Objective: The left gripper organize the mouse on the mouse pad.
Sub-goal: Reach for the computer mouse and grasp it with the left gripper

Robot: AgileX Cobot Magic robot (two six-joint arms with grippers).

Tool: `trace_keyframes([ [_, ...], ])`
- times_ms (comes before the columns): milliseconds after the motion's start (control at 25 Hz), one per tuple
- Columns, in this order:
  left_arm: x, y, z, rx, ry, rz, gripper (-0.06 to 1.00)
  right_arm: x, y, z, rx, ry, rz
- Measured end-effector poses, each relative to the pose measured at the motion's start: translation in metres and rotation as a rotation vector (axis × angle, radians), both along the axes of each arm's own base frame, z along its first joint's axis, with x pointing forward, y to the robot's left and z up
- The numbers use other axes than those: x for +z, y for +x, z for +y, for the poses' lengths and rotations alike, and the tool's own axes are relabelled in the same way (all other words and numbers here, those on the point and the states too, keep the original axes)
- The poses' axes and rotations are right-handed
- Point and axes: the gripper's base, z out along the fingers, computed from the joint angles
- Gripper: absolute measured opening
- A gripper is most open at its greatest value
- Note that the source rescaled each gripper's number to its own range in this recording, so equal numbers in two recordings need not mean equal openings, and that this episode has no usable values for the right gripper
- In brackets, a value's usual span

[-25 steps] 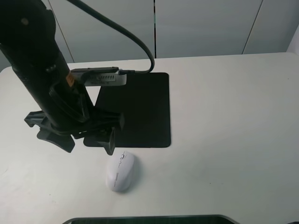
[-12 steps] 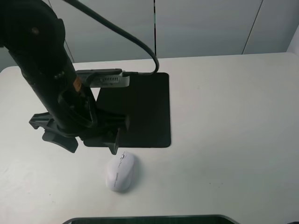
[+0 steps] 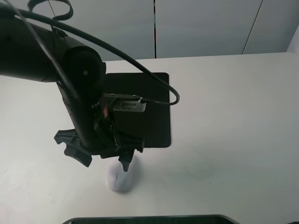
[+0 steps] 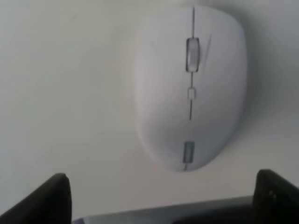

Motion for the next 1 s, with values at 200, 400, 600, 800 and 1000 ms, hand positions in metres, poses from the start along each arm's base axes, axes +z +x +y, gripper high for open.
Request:
trace_keyframes([
  [200,-0.011,0.002,-0.005,-0.003,-0.006,-0.004,0.98,0.0,0.0,0.0,0.0,0.0,0.0],
  [400,-0.021,0.002,-0.006,-0.002,0.013,0.011,0.98,0.0,0.0,0.0,0.0,0.0,0.0],
  [600,-0.023,0.004,-0.008,0.0,-0.002,-0.005,0.98,0.0,0.0,0.0,0.0,0.0,0.0],
  [800,-0.024,0.005,-0.009,0.001,-0.01,-0.013,0.98,0.0,0.0,0.0,0.0,0.0,0.0],
  [1000,-0.031,0.006,-0.01,-0.002,-0.003,-0.01,0.98,0.0,0.0,0.0,0.0,0.0,0.0],
])
